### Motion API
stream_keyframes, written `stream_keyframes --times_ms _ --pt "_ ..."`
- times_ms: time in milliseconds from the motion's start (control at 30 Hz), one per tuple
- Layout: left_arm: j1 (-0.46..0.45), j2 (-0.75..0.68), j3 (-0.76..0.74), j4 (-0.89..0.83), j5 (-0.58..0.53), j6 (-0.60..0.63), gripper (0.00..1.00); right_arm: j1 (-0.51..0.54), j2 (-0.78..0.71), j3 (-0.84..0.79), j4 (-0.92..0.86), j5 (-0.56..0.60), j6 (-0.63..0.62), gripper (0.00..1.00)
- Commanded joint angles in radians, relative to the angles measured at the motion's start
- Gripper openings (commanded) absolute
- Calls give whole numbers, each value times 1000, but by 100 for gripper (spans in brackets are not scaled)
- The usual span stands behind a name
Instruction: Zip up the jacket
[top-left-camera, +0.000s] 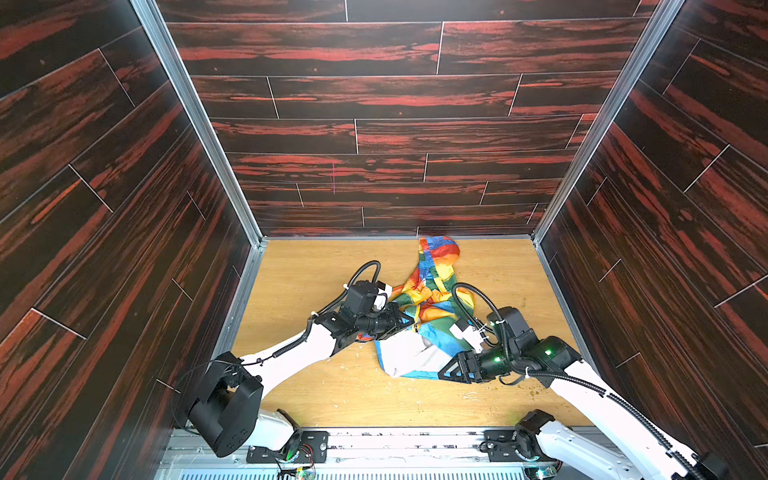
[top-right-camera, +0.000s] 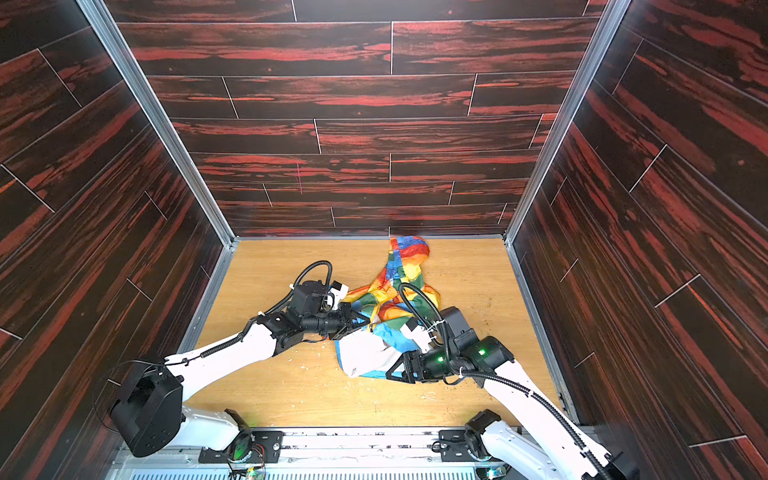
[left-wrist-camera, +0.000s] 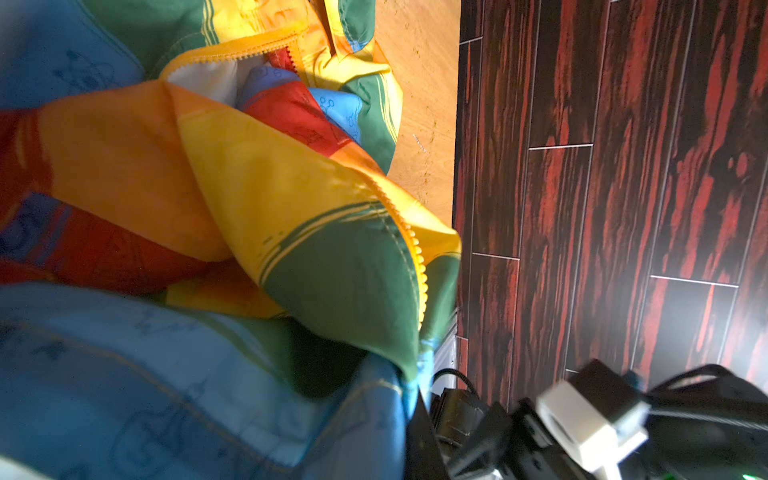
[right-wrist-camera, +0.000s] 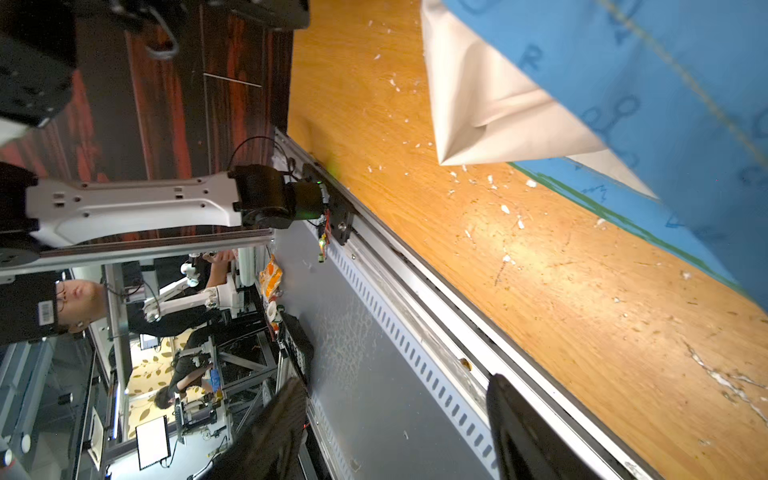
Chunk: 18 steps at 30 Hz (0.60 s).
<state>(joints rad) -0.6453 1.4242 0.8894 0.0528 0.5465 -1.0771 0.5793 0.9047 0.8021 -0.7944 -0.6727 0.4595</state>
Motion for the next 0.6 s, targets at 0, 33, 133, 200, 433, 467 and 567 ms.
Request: stream_keyframes --times_ms 0,33,133,200,433,467,567 --pt "6 -31 31 -52 21 44 0 5 -19 83 15 -12 -31 65" --pt "6 -32 31 -54 23 44 0 6 -13 109 28 7 -35 63" --pt "6 -33 34 -62 25 43 0 20 49 206 35 151 -78 54" --pt "6 -32 42 -73 31 43 0 45 123 252 36 269 -131 46" --pt "6 -47 95 -177 43 70 0 182 362 382 45 527 -240 43" --pt "6 -47 102 -189 44 74 0 201 387 397 46 542 -253 45" --pt "6 -46 113 -202 56 74 0 225 444 435 45 575 -276 47"
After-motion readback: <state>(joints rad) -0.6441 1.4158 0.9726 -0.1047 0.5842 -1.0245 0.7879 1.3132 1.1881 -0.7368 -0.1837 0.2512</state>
